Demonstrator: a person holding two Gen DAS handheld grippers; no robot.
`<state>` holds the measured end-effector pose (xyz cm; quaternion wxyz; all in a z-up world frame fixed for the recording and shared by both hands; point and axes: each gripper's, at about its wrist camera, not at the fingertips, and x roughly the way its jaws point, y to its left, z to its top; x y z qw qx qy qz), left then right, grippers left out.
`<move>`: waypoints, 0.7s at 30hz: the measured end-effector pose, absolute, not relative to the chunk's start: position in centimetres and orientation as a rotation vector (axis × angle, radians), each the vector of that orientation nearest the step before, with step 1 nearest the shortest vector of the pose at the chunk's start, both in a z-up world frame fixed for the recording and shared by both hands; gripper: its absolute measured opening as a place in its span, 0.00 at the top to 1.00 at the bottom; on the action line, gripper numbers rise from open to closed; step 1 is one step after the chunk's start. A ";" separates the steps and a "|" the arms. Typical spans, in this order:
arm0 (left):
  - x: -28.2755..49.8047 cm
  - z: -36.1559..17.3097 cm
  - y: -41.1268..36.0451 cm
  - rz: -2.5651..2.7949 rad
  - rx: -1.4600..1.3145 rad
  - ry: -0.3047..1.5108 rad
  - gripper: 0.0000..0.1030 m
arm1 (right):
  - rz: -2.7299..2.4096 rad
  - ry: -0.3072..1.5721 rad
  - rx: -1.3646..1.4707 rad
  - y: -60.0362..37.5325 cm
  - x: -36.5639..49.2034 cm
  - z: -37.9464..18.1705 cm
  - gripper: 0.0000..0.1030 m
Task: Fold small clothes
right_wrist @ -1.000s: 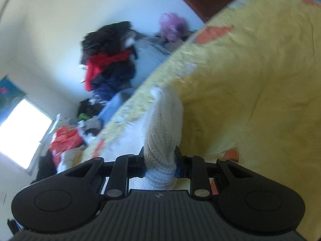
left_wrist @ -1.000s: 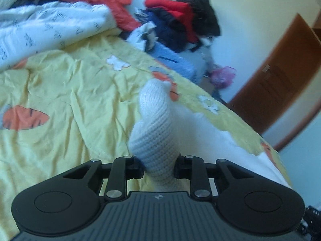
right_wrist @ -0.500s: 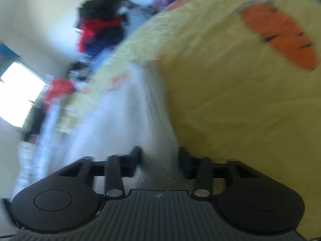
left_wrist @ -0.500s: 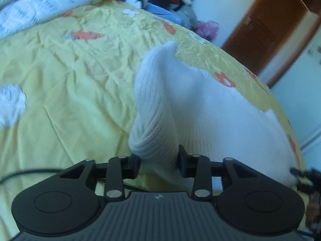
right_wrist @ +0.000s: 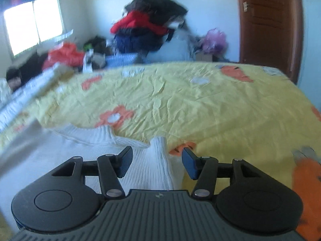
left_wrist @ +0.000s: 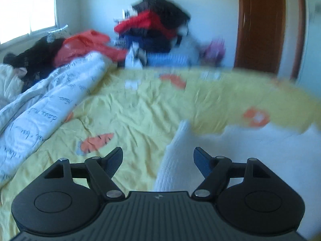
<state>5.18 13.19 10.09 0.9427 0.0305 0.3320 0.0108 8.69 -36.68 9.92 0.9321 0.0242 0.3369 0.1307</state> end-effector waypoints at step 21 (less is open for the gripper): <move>13.0 4.0 9.0 0.083 0.108 0.738 0.86 | 0.201 0.744 0.216 -38.2 12.9 4.1 0.78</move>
